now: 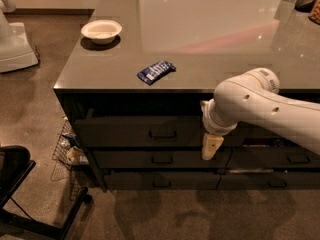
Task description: Open top drawer
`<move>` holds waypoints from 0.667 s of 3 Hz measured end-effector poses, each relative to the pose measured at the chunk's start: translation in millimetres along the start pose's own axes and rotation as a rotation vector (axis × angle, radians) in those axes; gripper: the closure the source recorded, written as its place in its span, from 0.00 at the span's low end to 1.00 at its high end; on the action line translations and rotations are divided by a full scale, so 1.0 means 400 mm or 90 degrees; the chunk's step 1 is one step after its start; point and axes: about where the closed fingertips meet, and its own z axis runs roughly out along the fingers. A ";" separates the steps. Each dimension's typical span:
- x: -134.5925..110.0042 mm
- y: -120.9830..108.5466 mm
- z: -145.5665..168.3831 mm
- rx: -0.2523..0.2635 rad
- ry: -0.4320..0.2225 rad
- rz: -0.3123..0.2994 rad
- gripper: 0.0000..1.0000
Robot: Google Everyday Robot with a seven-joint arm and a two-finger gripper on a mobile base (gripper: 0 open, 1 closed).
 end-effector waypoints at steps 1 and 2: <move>-0.004 -0.012 0.059 -0.020 0.016 -0.013 0.00; 0.008 0.010 0.146 -0.072 0.021 -0.004 0.03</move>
Offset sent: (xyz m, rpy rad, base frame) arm 0.0278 0.0064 -0.0776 -0.0356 0.1654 0.0134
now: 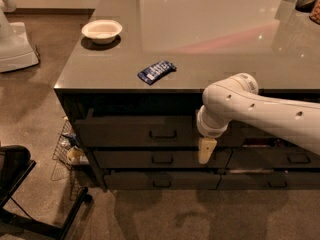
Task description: Open top drawer
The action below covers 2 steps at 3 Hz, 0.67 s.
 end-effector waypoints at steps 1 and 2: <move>0.009 0.018 0.048 -0.033 -0.003 0.015 0.25; 0.052 0.058 0.023 -0.054 0.014 0.054 0.48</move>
Offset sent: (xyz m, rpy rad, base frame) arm -0.0587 -0.0549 0.0141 -0.0105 0.1373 -0.2194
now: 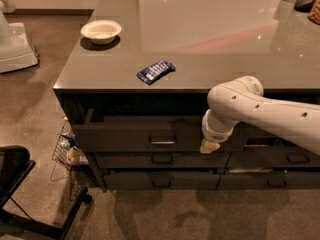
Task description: Open top drawer
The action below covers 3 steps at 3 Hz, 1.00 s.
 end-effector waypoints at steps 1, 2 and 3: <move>-0.001 -0.001 -0.005 0.000 0.000 0.000 0.80; 0.013 0.023 -0.054 -0.003 0.006 0.003 1.00; 0.013 0.023 -0.054 -0.003 0.006 0.003 1.00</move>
Offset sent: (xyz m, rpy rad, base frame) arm -0.1420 -0.0650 0.1480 -0.2116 0.0902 -0.1347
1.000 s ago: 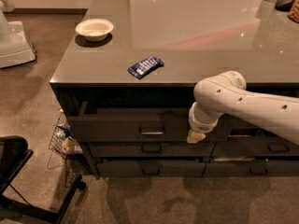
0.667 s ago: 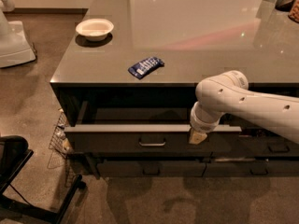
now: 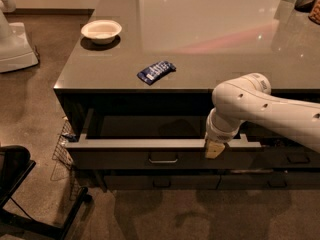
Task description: Open top drawer
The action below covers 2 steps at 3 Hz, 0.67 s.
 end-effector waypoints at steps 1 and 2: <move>0.005 0.043 -0.001 -0.018 0.002 0.011 1.00; 0.007 0.062 -0.006 -0.026 0.002 0.018 1.00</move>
Offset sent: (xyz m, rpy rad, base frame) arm -0.1464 -0.0074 0.0027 -0.0338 0.2426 -0.1323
